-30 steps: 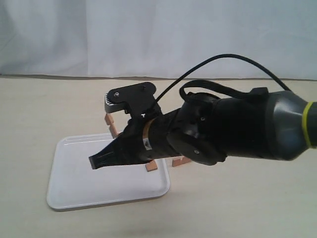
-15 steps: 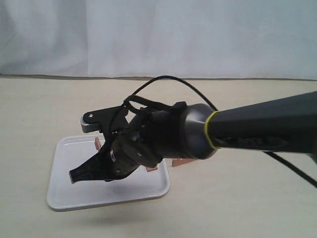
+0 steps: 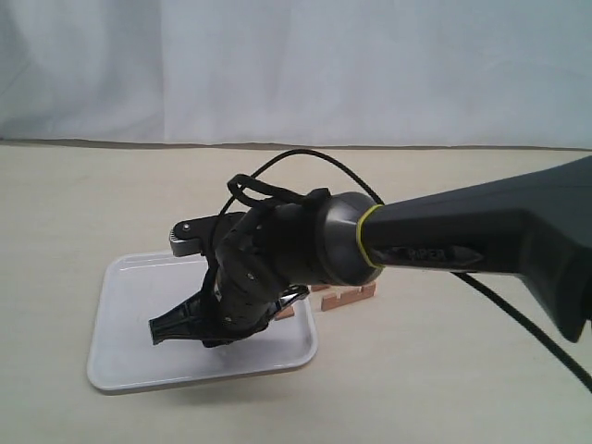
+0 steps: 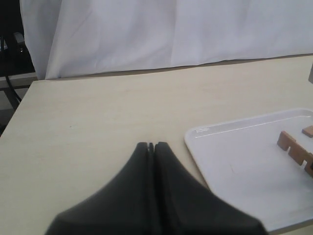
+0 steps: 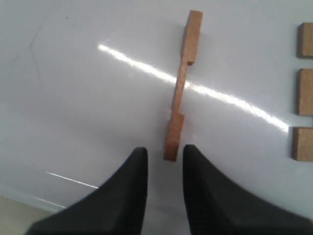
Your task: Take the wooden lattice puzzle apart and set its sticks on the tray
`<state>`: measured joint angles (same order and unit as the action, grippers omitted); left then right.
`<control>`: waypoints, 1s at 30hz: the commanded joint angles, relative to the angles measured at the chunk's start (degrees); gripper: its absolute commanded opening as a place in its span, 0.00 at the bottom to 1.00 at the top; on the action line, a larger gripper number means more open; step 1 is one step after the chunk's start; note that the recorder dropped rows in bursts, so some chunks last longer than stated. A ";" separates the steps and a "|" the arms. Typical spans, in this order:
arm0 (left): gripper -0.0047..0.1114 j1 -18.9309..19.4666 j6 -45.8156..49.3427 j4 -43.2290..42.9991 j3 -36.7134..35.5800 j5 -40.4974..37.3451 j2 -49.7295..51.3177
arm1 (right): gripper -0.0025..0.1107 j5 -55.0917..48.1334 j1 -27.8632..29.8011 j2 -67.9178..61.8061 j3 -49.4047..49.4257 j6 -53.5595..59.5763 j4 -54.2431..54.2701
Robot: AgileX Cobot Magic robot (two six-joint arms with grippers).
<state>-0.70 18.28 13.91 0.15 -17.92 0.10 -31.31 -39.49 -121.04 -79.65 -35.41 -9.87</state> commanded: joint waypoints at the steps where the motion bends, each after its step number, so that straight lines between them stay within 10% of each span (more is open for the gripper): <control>1: 0.04 0.15 -0.08 0.11 -0.15 0.30 -0.10 | 0.43 -2.89 0.29 2.57 -0.26 1.83 -0.42; 13: 0.04 0.15 -0.08 0.11 -0.15 0.30 -0.10 | 0.46 -25.18 0.05 20.01 2.30 9.73 -5.21; 21: 0.04 0.15 -0.08 0.11 -0.15 0.30 -0.10 | 0.33 -24.44 0.18 31.92 15.51 10.83 -6.43; 24: 0.04 0.15 -0.08 0.11 -0.15 0.30 -0.10 | 0.08 -24.99 0.32 36.98 21.46 18.58 -4.90; 30: 0.04 0.15 -0.08 0.11 -0.15 0.30 -0.10 | 0.06 -22.22 8.75 38.92 22.99 35.41 0.85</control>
<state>-0.70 18.28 13.91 0.15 -17.92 0.10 -56.76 -34.75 -82.33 -56.83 -4.46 -9.32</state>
